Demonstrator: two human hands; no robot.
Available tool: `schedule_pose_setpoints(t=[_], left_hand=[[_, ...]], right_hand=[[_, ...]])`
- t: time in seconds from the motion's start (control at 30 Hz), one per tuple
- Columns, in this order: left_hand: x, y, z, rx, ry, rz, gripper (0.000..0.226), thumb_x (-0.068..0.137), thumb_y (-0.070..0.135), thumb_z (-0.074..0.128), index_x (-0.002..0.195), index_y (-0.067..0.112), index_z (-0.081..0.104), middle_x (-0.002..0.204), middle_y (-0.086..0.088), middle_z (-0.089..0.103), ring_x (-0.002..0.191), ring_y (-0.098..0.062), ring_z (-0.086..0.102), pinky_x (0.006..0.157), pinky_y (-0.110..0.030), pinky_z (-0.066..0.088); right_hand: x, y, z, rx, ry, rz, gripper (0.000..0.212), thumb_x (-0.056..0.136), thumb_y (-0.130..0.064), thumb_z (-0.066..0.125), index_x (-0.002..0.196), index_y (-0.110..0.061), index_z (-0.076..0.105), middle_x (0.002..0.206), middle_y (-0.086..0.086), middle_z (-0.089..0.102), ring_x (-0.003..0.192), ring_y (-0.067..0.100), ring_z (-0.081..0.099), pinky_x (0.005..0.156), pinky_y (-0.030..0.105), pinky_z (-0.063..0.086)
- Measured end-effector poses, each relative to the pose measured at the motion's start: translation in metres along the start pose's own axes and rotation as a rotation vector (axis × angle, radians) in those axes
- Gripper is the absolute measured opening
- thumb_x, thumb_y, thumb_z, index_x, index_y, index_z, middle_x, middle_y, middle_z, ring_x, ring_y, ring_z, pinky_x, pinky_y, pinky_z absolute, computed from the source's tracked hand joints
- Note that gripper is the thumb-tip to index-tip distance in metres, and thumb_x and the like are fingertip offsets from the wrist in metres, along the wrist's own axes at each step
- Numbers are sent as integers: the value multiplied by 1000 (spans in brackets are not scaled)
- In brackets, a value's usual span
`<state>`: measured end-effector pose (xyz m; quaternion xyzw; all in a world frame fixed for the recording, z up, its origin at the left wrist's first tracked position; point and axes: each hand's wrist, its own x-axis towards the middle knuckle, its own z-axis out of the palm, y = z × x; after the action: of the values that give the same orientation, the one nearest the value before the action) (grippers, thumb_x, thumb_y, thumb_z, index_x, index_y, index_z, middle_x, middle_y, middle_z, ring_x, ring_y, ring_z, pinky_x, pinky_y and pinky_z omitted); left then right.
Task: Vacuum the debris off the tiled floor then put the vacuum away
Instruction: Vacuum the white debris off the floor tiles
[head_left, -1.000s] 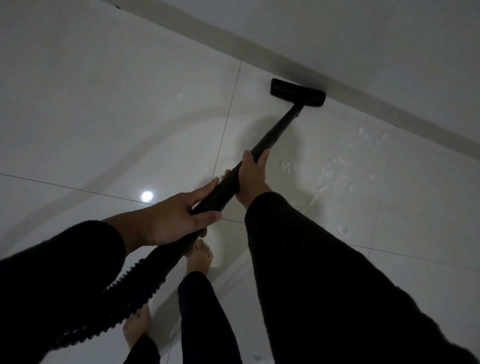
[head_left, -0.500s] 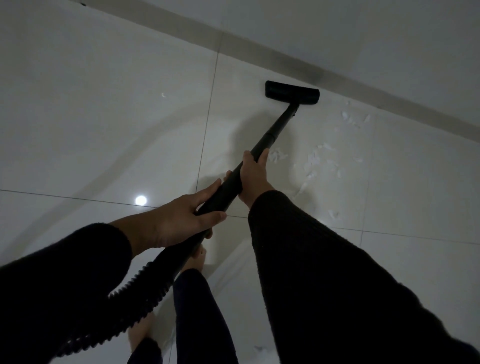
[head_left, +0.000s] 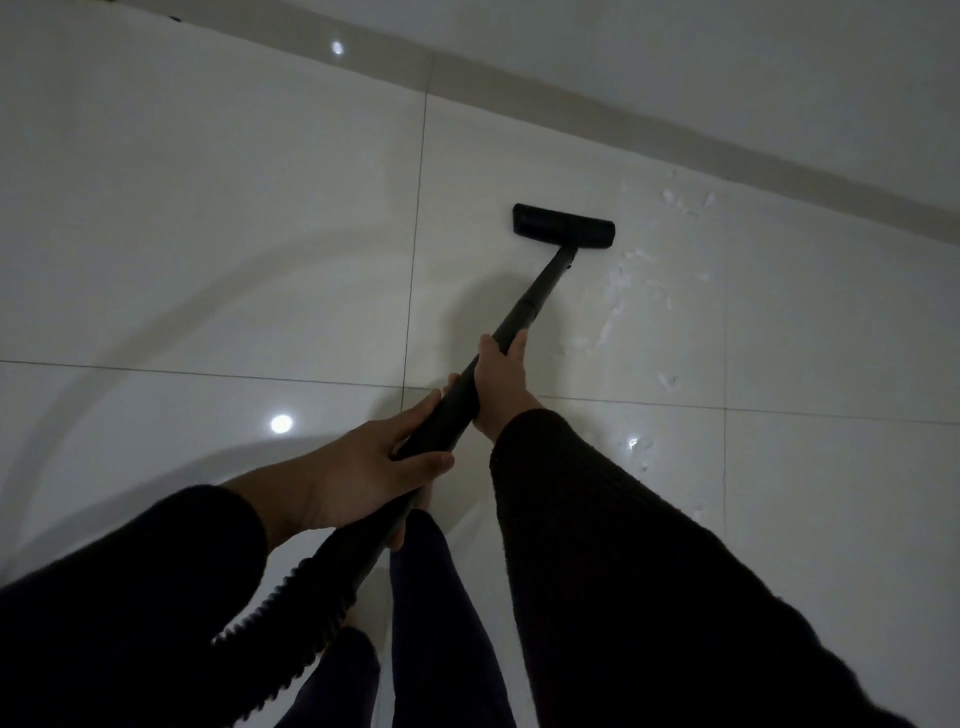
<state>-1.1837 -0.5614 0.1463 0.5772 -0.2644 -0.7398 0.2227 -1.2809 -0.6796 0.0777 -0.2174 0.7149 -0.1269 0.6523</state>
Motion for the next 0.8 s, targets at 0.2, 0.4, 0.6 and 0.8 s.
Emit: schedule_pose_setpoints(t=[0.2, 0.4, 0.6, 0.8], left_hand=[[-32, -38, 25, -24, -24, 15, 69, 92, 26, 54, 135, 56, 9, 72, -7, 60, 45, -16, 60, 49, -29, 53], [-46, -63, 57, 42, -28, 35, 61, 92, 29, 52, 117, 63, 9, 73, -4, 61, 46, -8, 60, 49, -23, 50], [-57, -79, 96, 20, -31, 23, 61, 92, 30, 52, 121, 60, 8, 75, -10, 61, 57, -22, 62, 51, -23, 51], [-70, -93, 143, -78, -14, -30, 72, 92, 29, 54, 136, 56, 5, 79, -15, 61, 45, -20, 61, 49, -30, 53]], right_hand=[[-26, 49, -14, 18, 15, -5, 64, 102, -28, 43, 150, -50, 7, 135, 6, 35, 90, 26, 56, 73, 37, 53], [-42, 82, -40, 0, 21, -6, 64, 102, -27, 42, 150, -50, 6, 128, 5, 34, 82, 25, 57, 68, 36, 52], [-54, 104, -73, -31, 16, -8, 64, 102, -26, 42, 151, -49, 6, 120, 6, 37, 80, 24, 56, 72, 37, 52], [-67, 127, -107, -58, -10, -5, 65, 103, -22, 41, 152, -46, 6, 96, -2, 39, 85, 24, 55, 74, 36, 52]])
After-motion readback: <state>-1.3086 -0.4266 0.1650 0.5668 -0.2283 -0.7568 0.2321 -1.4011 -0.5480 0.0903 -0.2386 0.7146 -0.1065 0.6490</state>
